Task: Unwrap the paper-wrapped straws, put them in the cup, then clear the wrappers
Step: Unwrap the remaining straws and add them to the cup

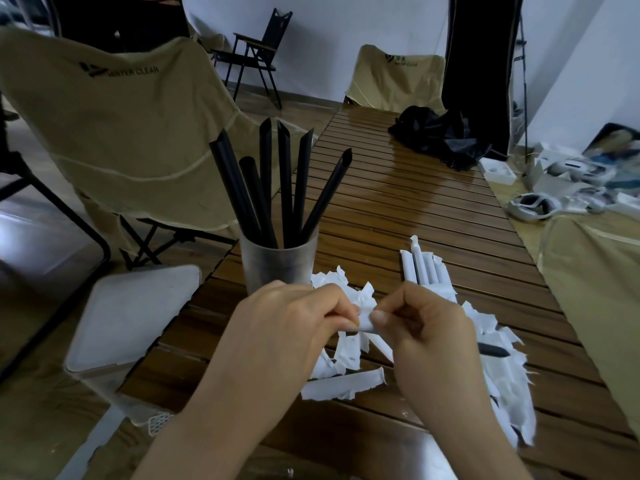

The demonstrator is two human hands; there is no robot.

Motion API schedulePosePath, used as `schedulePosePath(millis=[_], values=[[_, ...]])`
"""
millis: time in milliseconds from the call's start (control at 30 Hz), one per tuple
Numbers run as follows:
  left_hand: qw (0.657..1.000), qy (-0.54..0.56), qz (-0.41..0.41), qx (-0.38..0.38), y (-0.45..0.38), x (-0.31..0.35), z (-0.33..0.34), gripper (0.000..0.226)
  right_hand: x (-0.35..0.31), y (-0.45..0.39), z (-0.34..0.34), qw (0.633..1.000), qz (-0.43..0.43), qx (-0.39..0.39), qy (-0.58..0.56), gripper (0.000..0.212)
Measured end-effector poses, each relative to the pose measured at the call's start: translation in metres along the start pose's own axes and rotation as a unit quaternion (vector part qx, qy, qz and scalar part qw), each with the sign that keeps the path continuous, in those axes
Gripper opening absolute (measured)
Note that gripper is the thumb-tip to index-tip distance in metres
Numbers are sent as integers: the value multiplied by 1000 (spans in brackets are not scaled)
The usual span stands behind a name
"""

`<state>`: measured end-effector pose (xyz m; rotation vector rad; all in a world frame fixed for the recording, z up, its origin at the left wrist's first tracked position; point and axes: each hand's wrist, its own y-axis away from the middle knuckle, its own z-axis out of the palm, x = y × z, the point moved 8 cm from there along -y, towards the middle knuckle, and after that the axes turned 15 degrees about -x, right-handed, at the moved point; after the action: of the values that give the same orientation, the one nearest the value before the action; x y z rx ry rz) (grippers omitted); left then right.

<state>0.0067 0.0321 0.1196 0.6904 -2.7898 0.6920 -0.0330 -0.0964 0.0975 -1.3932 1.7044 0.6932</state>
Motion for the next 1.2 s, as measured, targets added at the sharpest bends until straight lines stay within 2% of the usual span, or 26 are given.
schedulePosePath(millis=[67,167,300,467,700,867,967,1067,1200], values=[[999,16,29,-9,-1,1,0,12,0,-1,-5,1000,-6,-4,23,30],[997,67,17,-39,-2,-2,4,24,3,-2,-14,999,-5,4,49,32],[994,90,0,-69,-1,-4,9,25,5,-2,-18,996,-10,11,91,37],[991,82,-43,-93,2,-7,14,23,6,-1,-20,991,-9,31,133,38],[987,57,-78,-132,5,-11,17,5,18,0,-37,984,20,67,164,40],[980,60,-115,-151,5,-18,22,7,23,-2,-41,979,30,51,194,42],[974,61,-131,-173,7,-20,27,20,23,-2,-45,978,21,38,202,46],[972,65,-151,-168,6,-21,21,18,22,-2,-44,975,7,35,219,46],[960,35,-189,-201,10,-18,31,20,24,-2,-47,974,-2,32,222,46]])
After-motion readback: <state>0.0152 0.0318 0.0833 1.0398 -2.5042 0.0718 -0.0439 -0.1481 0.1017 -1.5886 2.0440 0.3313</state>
